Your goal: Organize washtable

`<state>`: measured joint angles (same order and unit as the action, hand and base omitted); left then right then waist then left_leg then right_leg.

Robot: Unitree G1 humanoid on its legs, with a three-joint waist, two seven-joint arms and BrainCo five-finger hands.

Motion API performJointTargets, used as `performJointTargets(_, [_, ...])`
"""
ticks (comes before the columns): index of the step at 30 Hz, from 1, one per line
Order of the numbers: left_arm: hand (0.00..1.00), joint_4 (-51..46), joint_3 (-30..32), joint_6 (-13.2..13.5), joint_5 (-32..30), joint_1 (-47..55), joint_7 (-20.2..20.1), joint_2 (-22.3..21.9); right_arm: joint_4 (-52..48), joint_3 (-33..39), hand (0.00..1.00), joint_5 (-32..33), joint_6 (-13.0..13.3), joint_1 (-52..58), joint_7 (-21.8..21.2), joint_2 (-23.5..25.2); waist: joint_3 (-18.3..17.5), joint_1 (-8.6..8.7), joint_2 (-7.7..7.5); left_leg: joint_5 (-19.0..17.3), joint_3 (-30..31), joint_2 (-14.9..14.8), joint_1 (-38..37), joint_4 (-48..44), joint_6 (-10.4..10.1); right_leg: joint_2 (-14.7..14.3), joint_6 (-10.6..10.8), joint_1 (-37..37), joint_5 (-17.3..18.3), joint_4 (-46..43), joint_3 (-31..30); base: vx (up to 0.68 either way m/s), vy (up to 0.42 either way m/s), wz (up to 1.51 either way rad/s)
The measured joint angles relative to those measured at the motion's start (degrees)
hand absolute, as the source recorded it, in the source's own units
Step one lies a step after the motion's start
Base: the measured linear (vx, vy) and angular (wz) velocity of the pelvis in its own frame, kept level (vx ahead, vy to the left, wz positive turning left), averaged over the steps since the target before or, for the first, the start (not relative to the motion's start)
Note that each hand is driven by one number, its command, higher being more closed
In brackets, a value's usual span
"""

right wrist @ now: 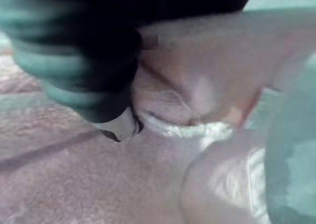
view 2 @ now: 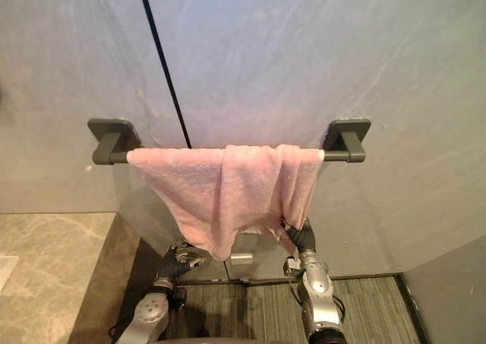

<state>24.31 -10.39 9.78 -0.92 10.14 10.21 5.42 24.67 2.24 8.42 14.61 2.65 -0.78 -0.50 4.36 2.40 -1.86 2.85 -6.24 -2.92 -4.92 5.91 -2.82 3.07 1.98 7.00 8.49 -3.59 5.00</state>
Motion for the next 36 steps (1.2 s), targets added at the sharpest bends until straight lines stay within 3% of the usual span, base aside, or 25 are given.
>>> performJointTargets(14, [0.0, 0.0, 0.0, 0.0, 0.1, 0.0, 0.2, -0.1, 6.2, 0.0, 0.0, 0.0, -4.5, 3.0, 2.0, -0.2, 0.5, 0.01, 0.69, -0.1, -0.1, 0.0, -0.2, 0.0, -0.1, 0.0, 0.0, 0.8, -0.3, 1.2, 0.0, 0.0, 0.0, 0.0])
performJointTargets(23, [0.0, 2.3, 2.3, -0.5, 0.8, 0.3, 0.2, -0.2, 7.8, 0.4, 0.0, -0.1, -4.9, 4.8, 2.5, -1.2, 0.5, 0.1, 0.71, -0.1, -0.1, 0.0, -0.5, -0.3, -0.1, 0.0, 0.0, 1.0, -0.4, 1.1, 0.0, 0.0, -0.002, 0.0])
performJointTargets(28, [0.0, 2.2, 5.9, -0.5, 3.1, 1.3, 0.2, -0.2, 7.8, 4.6, 0.0, -0.1, -5.0, 5.7, 3.8, -1.1, 0.5, 0.08, 0.79, -0.1, -0.1, 0.0, -0.7, -0.3, -0.1, 0.0, 0.0, 1.0, -0.4, 0.7, -0.1, 0.0, 0.0, 0.0])
performJointTargets(36, [0.0, -8.8, 12.8, -0.6, 3.9, 5.1, 1.1, -0.2, -4.5, 11.2, 0.0, -1.2, -5.1, 10.4, 6.2, -1.7, 0.8, 0.08, 1.63, -0.1, -0.1, 0.0, -1.5, -0.3, -0.1, 0.0, 0.0, 1.7, -0.3, 0.4, -0.1, -0.01, -0.006, 0.0])
